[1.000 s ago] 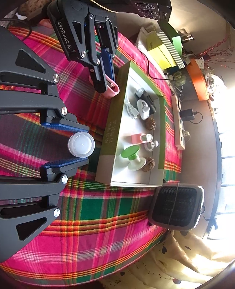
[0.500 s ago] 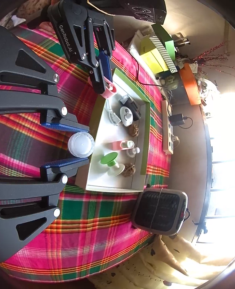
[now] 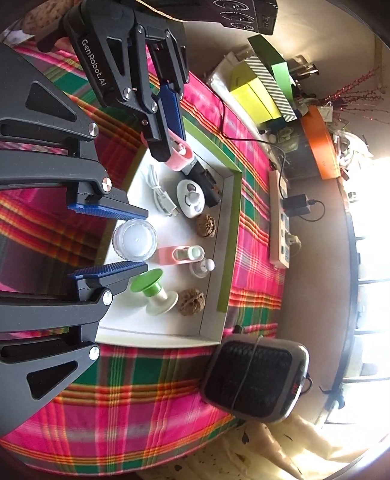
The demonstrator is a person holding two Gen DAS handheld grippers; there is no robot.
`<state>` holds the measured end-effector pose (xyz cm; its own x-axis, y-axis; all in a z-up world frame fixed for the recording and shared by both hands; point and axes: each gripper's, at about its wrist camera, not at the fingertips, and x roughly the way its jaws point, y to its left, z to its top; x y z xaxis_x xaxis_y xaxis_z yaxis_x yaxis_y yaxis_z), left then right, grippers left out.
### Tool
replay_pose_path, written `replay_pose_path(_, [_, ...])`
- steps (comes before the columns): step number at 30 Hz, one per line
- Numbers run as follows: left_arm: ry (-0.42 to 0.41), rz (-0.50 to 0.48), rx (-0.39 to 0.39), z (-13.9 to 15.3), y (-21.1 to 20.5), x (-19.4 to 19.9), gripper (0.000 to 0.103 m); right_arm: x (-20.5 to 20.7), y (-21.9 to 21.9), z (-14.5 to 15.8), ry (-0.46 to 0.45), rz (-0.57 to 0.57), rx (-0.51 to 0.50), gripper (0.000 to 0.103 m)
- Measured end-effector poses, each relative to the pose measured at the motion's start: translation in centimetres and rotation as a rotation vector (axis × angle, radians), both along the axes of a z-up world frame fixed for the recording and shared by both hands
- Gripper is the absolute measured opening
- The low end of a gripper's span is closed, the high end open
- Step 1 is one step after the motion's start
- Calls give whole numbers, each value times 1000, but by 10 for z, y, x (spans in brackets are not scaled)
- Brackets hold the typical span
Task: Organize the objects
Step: 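Carry the pink clip with the left gripper into the box while the right gripper carries the cap, then open the left gripper to release the pink clip while the right gripper releases the cap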
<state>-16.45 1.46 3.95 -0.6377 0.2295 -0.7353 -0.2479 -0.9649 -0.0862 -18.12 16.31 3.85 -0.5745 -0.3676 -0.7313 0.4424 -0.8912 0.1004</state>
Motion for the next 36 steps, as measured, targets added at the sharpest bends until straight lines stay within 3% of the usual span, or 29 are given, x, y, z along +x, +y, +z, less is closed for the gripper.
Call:
replay_pose_path(10, [-31, 17, -21, -14, -2, -22, 21, -23, -9, -17, -53, 12, 33, 29])
replay_pose_path(36, [-78, 33, -38, -30, -6, -37, 21, -37, -21, -24, -64, 22, 73, 29])
